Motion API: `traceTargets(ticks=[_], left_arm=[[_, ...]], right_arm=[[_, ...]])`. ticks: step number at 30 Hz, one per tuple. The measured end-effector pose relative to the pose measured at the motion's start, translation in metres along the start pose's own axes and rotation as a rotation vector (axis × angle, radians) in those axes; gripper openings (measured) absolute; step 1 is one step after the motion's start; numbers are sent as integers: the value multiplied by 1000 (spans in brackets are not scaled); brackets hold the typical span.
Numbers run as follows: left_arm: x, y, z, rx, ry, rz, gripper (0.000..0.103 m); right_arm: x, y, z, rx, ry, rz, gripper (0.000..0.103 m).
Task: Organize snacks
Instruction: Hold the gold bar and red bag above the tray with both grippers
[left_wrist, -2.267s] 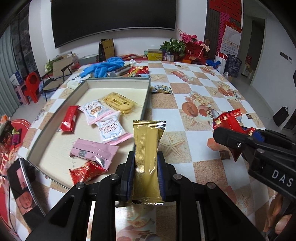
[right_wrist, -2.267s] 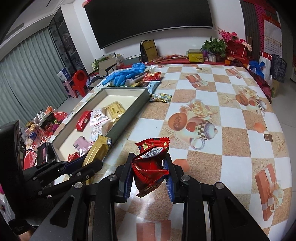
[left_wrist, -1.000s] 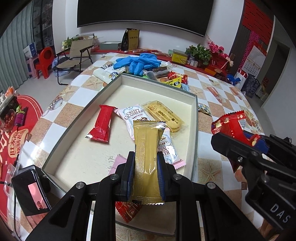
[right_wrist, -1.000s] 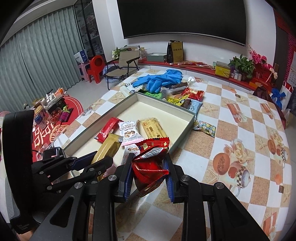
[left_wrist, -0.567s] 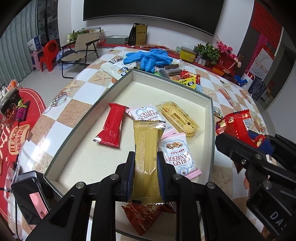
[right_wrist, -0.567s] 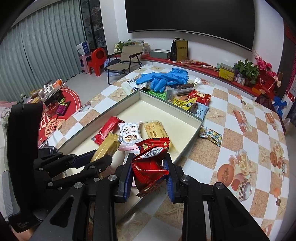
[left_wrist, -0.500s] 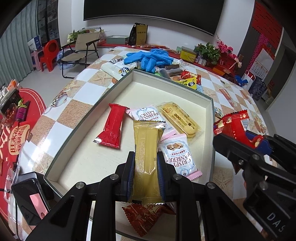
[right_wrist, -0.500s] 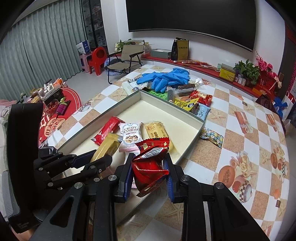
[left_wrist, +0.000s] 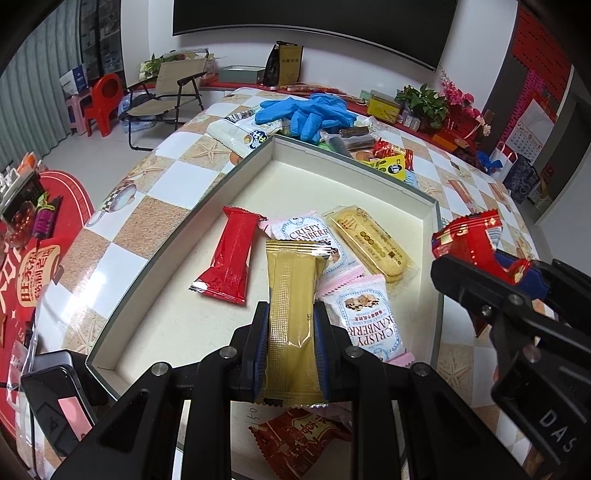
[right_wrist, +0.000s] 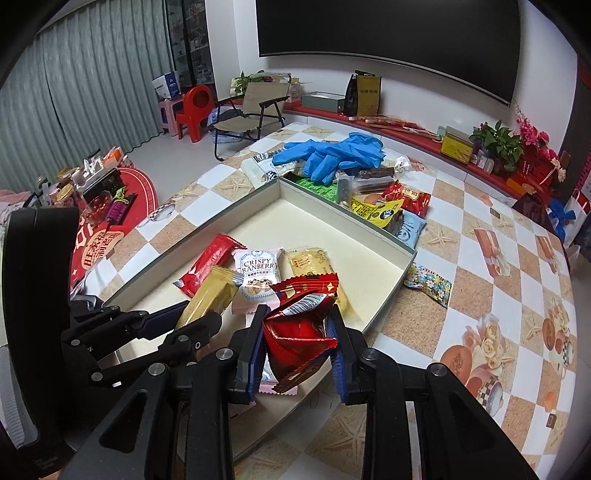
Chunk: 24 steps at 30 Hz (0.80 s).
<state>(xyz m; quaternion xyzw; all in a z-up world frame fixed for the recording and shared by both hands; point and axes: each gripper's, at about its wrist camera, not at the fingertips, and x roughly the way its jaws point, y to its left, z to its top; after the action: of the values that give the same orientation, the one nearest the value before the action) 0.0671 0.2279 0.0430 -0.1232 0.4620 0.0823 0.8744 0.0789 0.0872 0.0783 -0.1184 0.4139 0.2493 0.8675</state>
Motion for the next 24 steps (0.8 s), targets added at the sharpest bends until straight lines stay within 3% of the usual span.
traceTargets(ticks=[24], left_arm=[[2,-6,1,7,-4,15,24]], right_arm=[[9,-7,19,9,9,-6,32]])
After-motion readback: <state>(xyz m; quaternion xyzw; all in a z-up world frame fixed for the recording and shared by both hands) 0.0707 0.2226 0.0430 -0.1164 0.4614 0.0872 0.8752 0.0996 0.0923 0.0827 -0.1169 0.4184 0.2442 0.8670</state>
